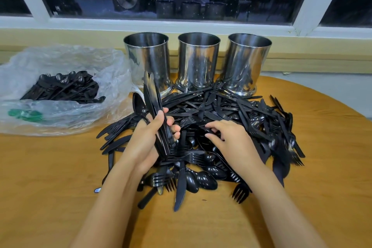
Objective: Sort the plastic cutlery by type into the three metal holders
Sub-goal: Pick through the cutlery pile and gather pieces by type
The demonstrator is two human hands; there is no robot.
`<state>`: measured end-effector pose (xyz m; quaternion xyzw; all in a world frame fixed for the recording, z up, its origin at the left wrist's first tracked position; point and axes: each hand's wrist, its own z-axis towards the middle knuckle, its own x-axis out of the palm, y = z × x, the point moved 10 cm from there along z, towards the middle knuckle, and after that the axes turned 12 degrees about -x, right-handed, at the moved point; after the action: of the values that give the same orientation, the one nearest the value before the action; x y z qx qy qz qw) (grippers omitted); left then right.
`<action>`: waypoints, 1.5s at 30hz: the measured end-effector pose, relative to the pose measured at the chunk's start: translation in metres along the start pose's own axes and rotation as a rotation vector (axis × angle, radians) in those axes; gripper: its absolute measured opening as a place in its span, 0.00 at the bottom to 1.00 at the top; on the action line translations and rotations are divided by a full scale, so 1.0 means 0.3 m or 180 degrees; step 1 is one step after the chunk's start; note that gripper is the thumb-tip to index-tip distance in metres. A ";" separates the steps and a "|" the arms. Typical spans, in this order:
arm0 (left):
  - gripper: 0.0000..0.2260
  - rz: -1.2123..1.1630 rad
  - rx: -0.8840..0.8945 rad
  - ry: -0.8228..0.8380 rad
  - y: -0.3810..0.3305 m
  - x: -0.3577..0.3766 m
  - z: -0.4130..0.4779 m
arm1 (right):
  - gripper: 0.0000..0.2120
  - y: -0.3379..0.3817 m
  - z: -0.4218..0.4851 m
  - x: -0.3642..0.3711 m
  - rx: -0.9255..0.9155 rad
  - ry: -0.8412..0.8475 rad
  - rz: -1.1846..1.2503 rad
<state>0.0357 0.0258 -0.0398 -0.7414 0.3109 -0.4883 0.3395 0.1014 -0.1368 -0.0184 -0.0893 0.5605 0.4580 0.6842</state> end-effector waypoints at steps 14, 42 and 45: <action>0.13 0.0509 -0.0182 0.0045 0.036 0.025 -0.002 | 0.11 -0.048 0.008 -0.237 0.0074 -0.1777 0.1961; 0.09 0.0237 0.0066 0.0156 0.004 0.028 -0.004 | 0.09 0.105 0.124 -0.157 -0.0545 -0.1176 0.1349; 0.08 0.0034 0.0182 -0.0103 -0.016 -0.016 0.000 | 0.05 0.011 0.067 -0.069 -0.0159 -0.0613 0.1224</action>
<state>0.0349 0.0323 -0.0383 -0.7375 0.2952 -0.4832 0.3681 0.1138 -0.1331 0.0075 0.0465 0.4878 0.6003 0.6321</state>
